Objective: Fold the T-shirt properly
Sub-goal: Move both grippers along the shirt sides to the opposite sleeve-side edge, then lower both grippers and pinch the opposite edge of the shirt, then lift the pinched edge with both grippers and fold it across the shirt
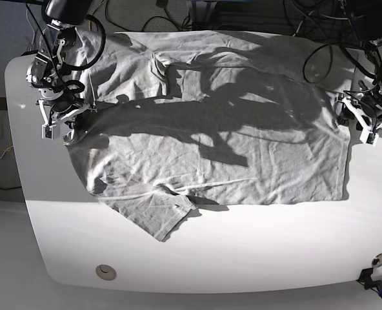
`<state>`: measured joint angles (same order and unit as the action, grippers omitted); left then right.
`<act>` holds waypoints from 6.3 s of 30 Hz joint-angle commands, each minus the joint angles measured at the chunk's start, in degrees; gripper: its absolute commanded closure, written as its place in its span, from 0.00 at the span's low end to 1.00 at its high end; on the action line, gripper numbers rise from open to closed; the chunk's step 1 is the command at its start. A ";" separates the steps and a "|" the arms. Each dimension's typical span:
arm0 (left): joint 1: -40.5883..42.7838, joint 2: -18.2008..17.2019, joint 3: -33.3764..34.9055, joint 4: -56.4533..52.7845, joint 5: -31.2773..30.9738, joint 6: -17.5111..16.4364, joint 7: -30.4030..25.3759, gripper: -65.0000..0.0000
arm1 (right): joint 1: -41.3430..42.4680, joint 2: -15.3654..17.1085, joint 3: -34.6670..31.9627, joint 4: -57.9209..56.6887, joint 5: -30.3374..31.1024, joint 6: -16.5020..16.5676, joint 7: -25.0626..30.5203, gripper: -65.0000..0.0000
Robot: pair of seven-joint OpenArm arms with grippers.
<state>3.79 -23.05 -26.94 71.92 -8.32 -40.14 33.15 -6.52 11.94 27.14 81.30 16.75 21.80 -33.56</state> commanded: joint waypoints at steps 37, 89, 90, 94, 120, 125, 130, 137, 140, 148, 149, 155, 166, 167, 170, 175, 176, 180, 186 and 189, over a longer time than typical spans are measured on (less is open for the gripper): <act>-9.90 -1.70 -2.12 4.43 5.11 0.14 0.48 0.49 | 9.47 3.13 0.07 3.32 -1.41 -0.31 -2.26 0.45; -28.63 -4.69 7.82 -29.50 5.20 0.14 -16.84 0.49 | 41.91 2.78 -14.78 -51.80 -14.95 -0.22 24.02 1.00; -28.80 -4.69 7.82 -29.50 5.20 1.77 -16.84 0.49 | 41.82 2.78 -14.78 -51.80 -14.95 -0.22 24.02 1.00; -29.24 -4.60 8.52 -31.79 5.20 3.79 -16.84 0.49 | 41.82 2.78 -14.78 -51.80 -14.95 -0.22 24.02 1.00; -36.36 -0.56 14.76 -43.66 6.95 6.95 -19.92 0.49 | 36.99 2.78 -14.70 -47.06 -14.95 -0.22 24.02 1.00; -36.36 -0.56 14.76 -43.57 6.95 7.04 -19.92 0.50 | 37.07 2.78 -14.70 -47.06 -14.95 -0.22 24.02 1.00; -36.36 -0.56 14.76 -43.39 6.95 7.04 -19.92 0.91 | 37.07 2.78 -14.70 -47.06 -14.95 -0.22 24.02 1.00; -36.36 -0.56 14.50 -43.22 6.78 6.87 -19.92 1.00 | 37.25 2.78 -14.70 -46.97 -14.95 -0.22 24.02 1.00; -36.10 -0.64 14.41 -40.76 6.78 6.78 -19.92 1.00 | 37.43 2.96 -14.70 -46.26 -14.95 -0.22 24.02 1.00; -32.23 -0.82 14.32 -31.88 6.69 6.78 -19.92 1.00 | 36.19 3.48 -14.61 -35.01 -14.86 -0.13 16.90 1.00; -31.70 -0.82 14.32 -31.17 6.69 6.78 -19.92 1.00 | 35.23 3.48 -14.61 -33.08 -14.86 -0.13 16.29 1.00; -27.40 -2.49 14.32 -25.37 6.69 6.69 -19.92 1.00 | 29.60 3.40 -14.61 -19.63 -14.86 -0.13 9.25 1.00; -22.65 -2.67 5.53 -15.17 6.69 6.69 -19.92 1.00 | 19.84 3.57 -14.43 0.68 -14.86 -0.13 -0.68 1.00; -22.65 -2.67 5.44 -14.82 6.69 6.69 -19.92 1.00 | 19.05 3.57 -13.64 2.00 -14.86 -0.13 -0.77 1.00; -21.24 -2.67 5.44 -12.89 6.69 6.60 -19.92 1.00 | 16.68 3.31 -12.32 5.34 -14.86 -0.13 -0.94 1.00; -17.11 -2.67 5.44 -7.96 6.69 6.60 -19.92 1.00 | 13.69 3.48 -12.06 10.62 -14.86 -0.13 -5.34 1.00; -16.41 -2.67 5.44 -7.35 6.69 6.60 -19.92 1.00 | 12.90 3.48 -12.06 11.76 -14.86 -0.13 -5.78 1.00; -12.54 -2.58 5.44 -3.39 6.69 6.60 -19.74 1.00 | 10.08 3.57 -12.06 15.27 -14.86 -0.13 -7.19 1.00; -6.83 -2.58 5.44 -0.05 6.69 6.60 -19.65 1.00 | 5.43 3.31 -12.06 20.55 -14.86 -0.13 -8.68 1.00; -4.28 -2.58 5.36 0.30 6.69 6.60 -19.65 1.00 | 2.96 3.13 -12.06 22.22 -14.86 -0.13 -8.68 1.00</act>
<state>-0.60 -24.23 -21.02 70.98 -1.15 -34.35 14.55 -3.42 14.44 14.59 101.78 2.28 22.13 -43.20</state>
